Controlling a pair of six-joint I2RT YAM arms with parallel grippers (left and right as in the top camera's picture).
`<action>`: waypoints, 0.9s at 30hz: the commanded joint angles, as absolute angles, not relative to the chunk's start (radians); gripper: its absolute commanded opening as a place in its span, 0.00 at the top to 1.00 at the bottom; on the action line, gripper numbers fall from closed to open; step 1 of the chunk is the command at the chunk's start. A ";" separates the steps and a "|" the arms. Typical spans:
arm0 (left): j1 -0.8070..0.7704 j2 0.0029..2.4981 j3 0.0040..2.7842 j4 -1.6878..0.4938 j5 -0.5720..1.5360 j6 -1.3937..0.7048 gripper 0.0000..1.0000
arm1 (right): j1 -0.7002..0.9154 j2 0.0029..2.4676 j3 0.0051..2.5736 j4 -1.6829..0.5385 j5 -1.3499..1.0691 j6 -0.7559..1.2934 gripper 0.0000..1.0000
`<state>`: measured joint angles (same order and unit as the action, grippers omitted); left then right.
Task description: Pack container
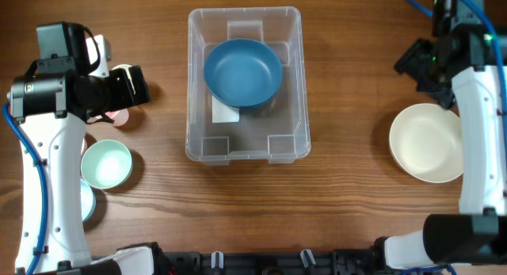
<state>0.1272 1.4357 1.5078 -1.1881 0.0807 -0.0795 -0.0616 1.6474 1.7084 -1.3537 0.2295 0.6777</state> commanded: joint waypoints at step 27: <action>0.133 1.442 1.519 -1.213 0.097 -0.060 0.00 | -0.148 1.811 1.073 -0.707 0.129 0.661 0.96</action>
<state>0.1272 1.4364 1.5078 -1.2129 0.0807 -0.0792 -0.1474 1.7927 1.0832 -0.7158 0.1486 0.6621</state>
